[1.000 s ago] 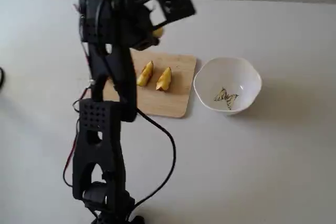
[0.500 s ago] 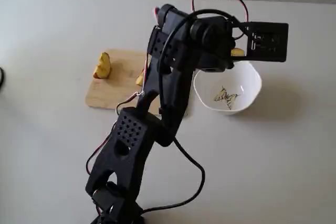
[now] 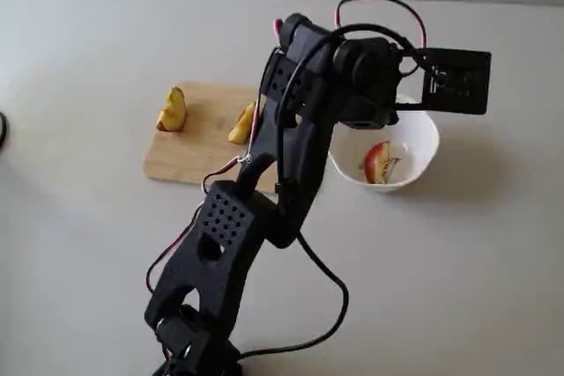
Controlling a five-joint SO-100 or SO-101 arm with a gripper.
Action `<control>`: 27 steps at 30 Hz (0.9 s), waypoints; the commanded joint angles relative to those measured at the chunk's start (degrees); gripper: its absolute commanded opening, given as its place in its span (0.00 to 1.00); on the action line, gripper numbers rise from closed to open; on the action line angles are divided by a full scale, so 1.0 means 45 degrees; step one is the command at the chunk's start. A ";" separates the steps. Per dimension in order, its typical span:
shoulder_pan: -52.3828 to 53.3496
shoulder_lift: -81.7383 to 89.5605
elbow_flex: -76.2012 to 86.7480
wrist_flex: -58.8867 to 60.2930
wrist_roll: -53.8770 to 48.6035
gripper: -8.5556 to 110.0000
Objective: Pick up the third from the right apple slice from the cutting board and place it into the bowl
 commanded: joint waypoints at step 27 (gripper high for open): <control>-0.5547 3.0703 2.1582 -0.3750 0.2988 0.10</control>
